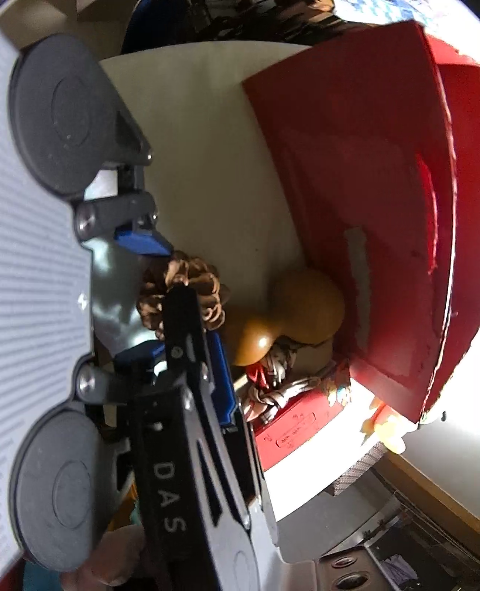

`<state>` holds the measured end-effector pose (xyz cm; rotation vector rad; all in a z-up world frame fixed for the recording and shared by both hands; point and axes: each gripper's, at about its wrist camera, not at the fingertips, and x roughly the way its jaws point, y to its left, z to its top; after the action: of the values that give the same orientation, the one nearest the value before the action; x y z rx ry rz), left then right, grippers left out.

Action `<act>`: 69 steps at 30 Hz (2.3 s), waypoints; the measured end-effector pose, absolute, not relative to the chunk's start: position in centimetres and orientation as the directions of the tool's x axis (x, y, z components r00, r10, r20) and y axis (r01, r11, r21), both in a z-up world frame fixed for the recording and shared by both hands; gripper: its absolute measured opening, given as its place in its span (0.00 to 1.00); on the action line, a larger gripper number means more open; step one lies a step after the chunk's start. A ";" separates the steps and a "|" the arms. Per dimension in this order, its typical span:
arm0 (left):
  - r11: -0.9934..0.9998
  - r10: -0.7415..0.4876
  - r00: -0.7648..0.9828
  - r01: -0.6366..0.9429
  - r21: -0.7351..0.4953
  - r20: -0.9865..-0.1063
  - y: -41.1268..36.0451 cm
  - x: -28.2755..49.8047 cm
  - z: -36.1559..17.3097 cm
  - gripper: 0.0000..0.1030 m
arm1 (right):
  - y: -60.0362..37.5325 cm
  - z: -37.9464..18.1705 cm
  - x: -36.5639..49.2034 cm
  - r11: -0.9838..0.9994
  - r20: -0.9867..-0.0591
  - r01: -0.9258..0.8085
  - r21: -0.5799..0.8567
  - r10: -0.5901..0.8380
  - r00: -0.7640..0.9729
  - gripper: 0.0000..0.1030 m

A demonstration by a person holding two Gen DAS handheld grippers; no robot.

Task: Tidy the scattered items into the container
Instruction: 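Grasp the pine cone with the left tool and lift it, then carry the pine cone into the red box and open the left tool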

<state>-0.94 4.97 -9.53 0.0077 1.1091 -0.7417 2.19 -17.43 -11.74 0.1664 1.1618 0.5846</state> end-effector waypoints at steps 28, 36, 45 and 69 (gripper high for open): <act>0.778 -0.557 0.516 0.598 -0.192 -0.650 5.9 0.1 5.4 0.42 | -18.7 0.6 4.0 0.731 -0.589 -0.515 0.448 0.674 0.445 0.38; 0.830 -0.492 0.560 0.534 -0.164 -0.667 4.5 5.7 6.2 0.42 | -17.2 0.9 10.0 0.710 -0.558 -0.565 0.421 0.693 0.455 0.38; 0.886 -0.422 0.502 0.405 -0.226 -0.755 3.5 11.2 2.7 0.43 | -15.3 -2.5 16.9 0.699 -0.667 -0.548 0.459 0.679 0.306 0.38; 0.981 -0.151 0.322 0.169 -0.100 -0.935 1.7 15.7 -4.0 0.44 | -12.2 -10.5 25.0 0.656 -0.776 -0.463 0.596 0.618 -0.124 0.32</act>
<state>15.69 1.74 -4.05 0.0168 1.2253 -0.2101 25.05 -12.23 -10.48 0.1400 1.4203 0.9289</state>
